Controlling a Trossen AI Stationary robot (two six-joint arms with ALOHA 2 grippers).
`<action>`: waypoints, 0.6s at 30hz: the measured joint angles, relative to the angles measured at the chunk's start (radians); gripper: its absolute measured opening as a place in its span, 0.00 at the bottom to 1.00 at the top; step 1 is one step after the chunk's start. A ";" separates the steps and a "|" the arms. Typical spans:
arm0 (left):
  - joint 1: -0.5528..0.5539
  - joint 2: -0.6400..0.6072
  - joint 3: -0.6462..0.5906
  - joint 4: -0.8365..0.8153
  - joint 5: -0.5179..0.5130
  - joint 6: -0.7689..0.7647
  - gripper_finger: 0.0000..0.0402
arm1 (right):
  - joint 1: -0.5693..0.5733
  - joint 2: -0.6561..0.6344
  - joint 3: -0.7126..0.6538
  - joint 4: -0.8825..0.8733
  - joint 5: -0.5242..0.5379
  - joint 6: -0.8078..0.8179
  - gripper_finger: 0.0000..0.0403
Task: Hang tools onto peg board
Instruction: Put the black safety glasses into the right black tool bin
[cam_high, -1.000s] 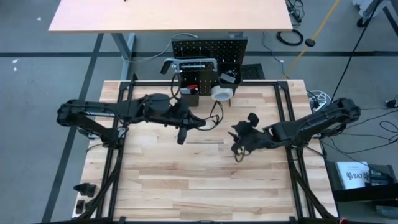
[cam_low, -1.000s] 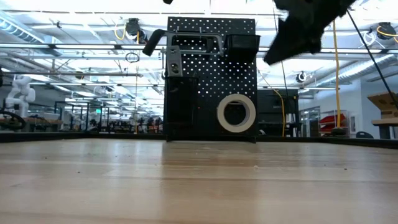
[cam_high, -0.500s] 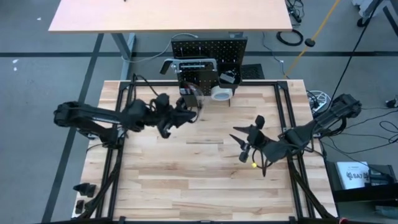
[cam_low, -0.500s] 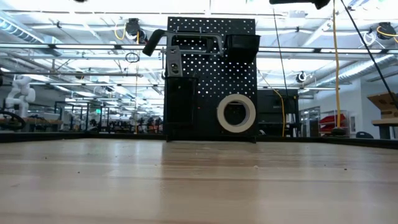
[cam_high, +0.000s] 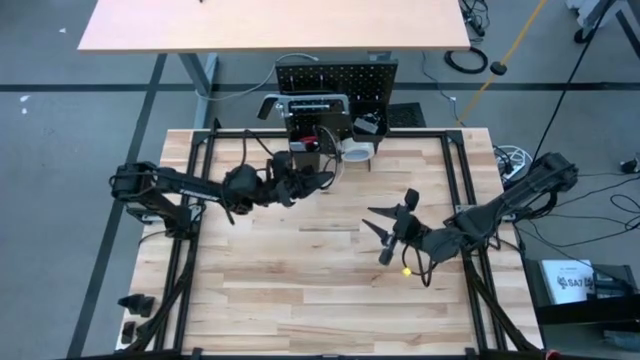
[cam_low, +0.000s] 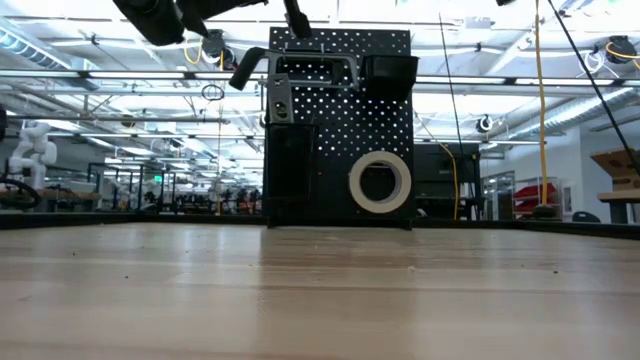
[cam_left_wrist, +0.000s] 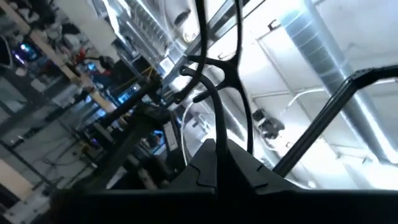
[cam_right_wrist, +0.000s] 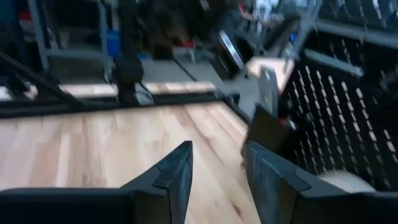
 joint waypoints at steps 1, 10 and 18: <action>0.000 0.000 0.000 -0.003 0.000 0.021 0.02 | 0.003 0.015 0.000 0.053 -0.001 -0.042 0.35; -0.013 -0.023 0.000 -0.004 0.025 0.297 0.03 | 0.016 0.151 0.000 0.629 0.000 -0.431 0.35; -0.037 -0.024 0.000 0.045 0.035 0.463 0.03 | -0.038 0.239 0.000 1.102 -0.060 -0.475 0.35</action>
